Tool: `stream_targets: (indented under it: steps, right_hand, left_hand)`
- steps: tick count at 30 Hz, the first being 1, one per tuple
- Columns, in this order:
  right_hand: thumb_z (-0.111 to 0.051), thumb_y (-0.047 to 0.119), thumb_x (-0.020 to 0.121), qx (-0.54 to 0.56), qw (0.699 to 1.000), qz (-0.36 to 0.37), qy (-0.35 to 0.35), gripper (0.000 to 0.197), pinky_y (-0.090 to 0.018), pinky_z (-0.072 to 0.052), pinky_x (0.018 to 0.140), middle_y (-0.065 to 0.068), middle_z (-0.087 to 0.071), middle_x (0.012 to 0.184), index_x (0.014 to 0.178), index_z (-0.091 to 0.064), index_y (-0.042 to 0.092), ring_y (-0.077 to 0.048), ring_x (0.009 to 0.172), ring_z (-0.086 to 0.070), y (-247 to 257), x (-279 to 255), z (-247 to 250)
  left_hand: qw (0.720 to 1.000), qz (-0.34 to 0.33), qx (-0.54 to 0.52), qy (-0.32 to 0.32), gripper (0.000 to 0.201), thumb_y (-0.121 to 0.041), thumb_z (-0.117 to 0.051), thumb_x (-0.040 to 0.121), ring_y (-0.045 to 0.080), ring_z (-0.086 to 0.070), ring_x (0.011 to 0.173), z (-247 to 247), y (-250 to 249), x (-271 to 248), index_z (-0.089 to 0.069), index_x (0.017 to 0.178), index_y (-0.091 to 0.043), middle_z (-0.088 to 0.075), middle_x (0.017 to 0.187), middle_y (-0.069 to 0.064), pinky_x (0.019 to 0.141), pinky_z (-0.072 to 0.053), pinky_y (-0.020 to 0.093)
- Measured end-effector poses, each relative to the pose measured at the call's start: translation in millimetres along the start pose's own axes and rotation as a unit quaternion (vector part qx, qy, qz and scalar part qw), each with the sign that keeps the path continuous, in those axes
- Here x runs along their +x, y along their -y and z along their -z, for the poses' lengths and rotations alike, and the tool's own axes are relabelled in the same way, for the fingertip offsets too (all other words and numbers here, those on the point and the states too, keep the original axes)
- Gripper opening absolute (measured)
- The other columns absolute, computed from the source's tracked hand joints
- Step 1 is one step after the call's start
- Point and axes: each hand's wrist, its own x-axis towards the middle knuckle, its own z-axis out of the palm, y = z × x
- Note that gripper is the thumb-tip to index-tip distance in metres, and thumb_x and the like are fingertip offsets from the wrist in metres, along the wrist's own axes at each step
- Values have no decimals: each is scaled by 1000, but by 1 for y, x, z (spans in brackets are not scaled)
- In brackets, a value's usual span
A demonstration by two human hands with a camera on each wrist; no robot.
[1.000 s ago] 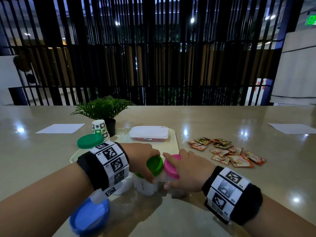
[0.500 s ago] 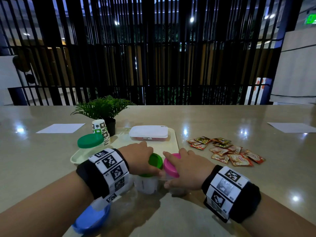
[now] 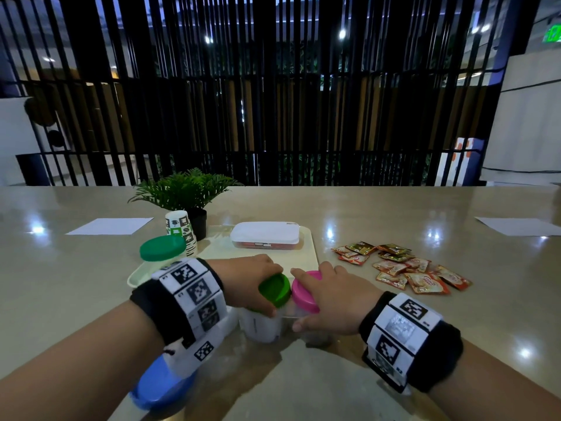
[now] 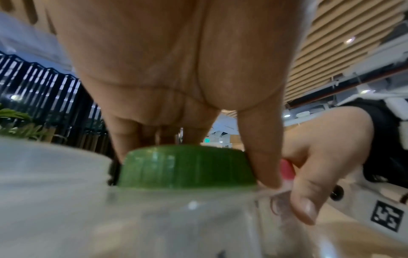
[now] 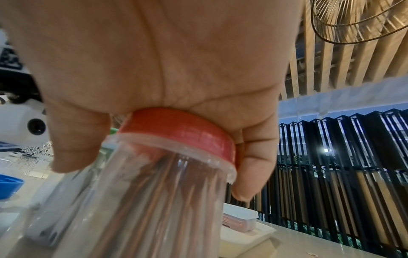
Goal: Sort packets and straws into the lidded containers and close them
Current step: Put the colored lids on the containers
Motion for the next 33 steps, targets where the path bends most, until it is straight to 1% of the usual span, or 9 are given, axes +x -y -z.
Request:
stream_targets:
  steps: [2, 5, 9, 11, 16, 19, 23, 28, 33]
  right_hand:
    - [-52, 74, 77, -1, 1000, 1, 2, 98, -45, -38, 102, -9, -19, 151, 149, 6, 40, -32, 134, -28, 1, -1, 1]
    - [-53, 72, 78, -1, 1000, 2, 1, 97, -45, -38, 103, -8, -19, 151, 149, 5, 40, -32, 135, -28, 0, -1, 2]
    - [-53, 73, 77, 0, 1000, 3, -3, 97, -45, -38, 102, -8, -20, 151, 149, 4, 40, -32, 134, -29, 0, 0, 1]
    - [-52, 74, 77, -1, 1000, 4, -5, 97, -45, -38, 102, -9, -20, 151, 149, 4, 40, -32, 134, -29, -1, 0, 1]
    - [-52, 74, 77, -4, 1000, 4, 2, 98, -45, -37, 102, -10, -20, 151, 149, 5, 39, -32, 135, -28, -1, 0, 1]
    - [-52, 74, 78, -4, 1000, 7, -4, 98, -44, -37, 102, -10, -20, 150, 149, 6, 39, -32, 133, -29, -1, 0, 1]
    - [-52, 73, 78, -2, 1000, 7, -6, 97, -44, -38, 101, -10, -21, 149, 149, 5, 40, -31, 133, -30, -1, -1, 1]
    - [-52, 72, 78, 1, 1000, 7, -3, 97, -43, -37, 102, -10, -21, 149, 150, 5, 39, -31, 133, -29, -1, -1, 2]
    - [-52, 73, 78, 1, 1000, 5, -5, 98, -44, -37, 102, -10, -22, 149, 150, 5, 39, -32, 133, -29, -1, 0, 1]
  left_hand:
    - [1000, -18, -22, 13, 83, -48, -66, 86, 17, -33, 136, 4, 6, -3, -21, 152, -24, -29, 152, -3, 112, -34, 34]
    - [998, 47, -1, -36, 99, -77, -55, 75, 20, -35, 136, 1, 9, -5, -25, 150, -20, -31, 151, 1, 111, -35, 38]
    - [988, 123, 72, -61, 93, -89, -41, 69, 22, -53, 109, -7, -2, -2, -47, 128, -18, -51, 126, 5, 90, -46, 37]
    - [990, 110, 77, -51, 85, -85, -44, 74, 22, -53, 105, -7, -4, -1, -48, 126, -18, -51, 122, 5, 90, -47, 36]
    - [999, 33, -9, 21, 83, -57, -63, 84, 19, -41, 130, 3, 8, -4, -27, 150, -22, -36, 147, -1, 108, -38, 37]
    - [999, 30, -16, 5, 80, -59, -62, 85, 19, -44, 128, 1, 9, -4, -32, 147, -20, -41, 144, 0, 107, -39, 38]
    - [998, 46, -14, -28, 77, -67, -60, 81, 20, -50, 114, -3, 2, -1, -42, 139, -19, -50, 131, 2, 96, -44, 34]
    - [1000, 22, 5, -1, 83, -59, -59, 86, 21, -40, 130, -3, 5, 0, -26, 150, -19, -36, 147, 2, 108, -37, 37]
    - [999, 15, -26, -32, 81, -49, -58, 89, 21, -37, 132, -15, 2, 0, -19, 153, -17, -32, 148, 4, 108, -36, 36]
